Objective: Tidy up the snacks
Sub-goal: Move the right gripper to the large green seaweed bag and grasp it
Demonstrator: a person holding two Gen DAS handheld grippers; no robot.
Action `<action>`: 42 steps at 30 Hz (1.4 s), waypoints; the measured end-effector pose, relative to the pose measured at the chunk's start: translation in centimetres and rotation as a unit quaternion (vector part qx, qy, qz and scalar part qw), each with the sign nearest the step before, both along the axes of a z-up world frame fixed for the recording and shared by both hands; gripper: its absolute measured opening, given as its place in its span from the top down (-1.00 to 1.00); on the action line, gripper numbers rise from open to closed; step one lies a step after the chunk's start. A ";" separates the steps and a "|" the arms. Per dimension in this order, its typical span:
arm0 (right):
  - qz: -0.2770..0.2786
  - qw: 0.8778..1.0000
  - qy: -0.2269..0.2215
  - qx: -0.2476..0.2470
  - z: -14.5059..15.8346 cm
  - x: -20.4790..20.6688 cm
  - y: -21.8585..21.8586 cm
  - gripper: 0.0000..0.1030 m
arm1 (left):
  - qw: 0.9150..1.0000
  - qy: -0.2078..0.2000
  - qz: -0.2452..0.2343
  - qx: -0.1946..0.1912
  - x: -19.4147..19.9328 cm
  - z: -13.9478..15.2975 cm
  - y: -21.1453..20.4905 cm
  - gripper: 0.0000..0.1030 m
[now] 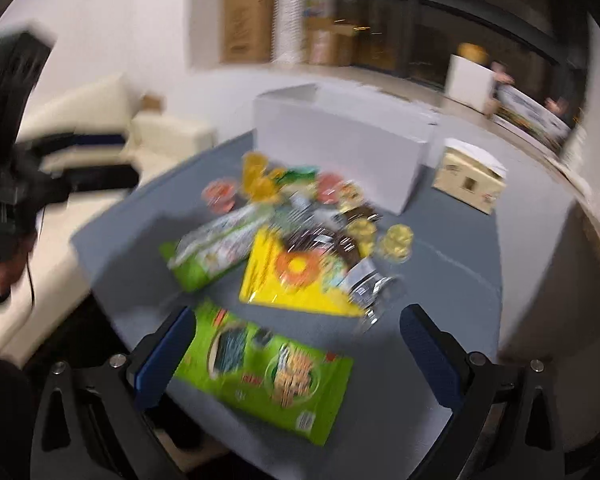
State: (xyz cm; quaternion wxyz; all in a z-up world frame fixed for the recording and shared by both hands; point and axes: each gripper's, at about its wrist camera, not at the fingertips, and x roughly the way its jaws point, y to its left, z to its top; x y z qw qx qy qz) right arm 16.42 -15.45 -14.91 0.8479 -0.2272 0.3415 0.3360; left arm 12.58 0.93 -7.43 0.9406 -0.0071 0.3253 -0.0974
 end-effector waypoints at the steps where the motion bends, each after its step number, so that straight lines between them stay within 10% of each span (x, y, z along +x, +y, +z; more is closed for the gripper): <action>1: 0.025 0.999 -0.007 -0.024 -0.4 -0.2 0.4 -1.00 | 1.000 0.001 -0.002 0.000 -0.1 0.0 0.0 -1.00; 10: 0.171 0.971 0.015 -0.167 -4.1 1.2 2.5 -1.00 | 1.000 0.012 -0.002 0.010 -1.2 -0.7 -0.6 -1.00; 42: 0.259 0.954 0.090 -0.119 -5.2 3.2 3.5 -1.00 | 0.999 0.032 -0.019 0.011 -0.3 -2.0 -1.3 -1.00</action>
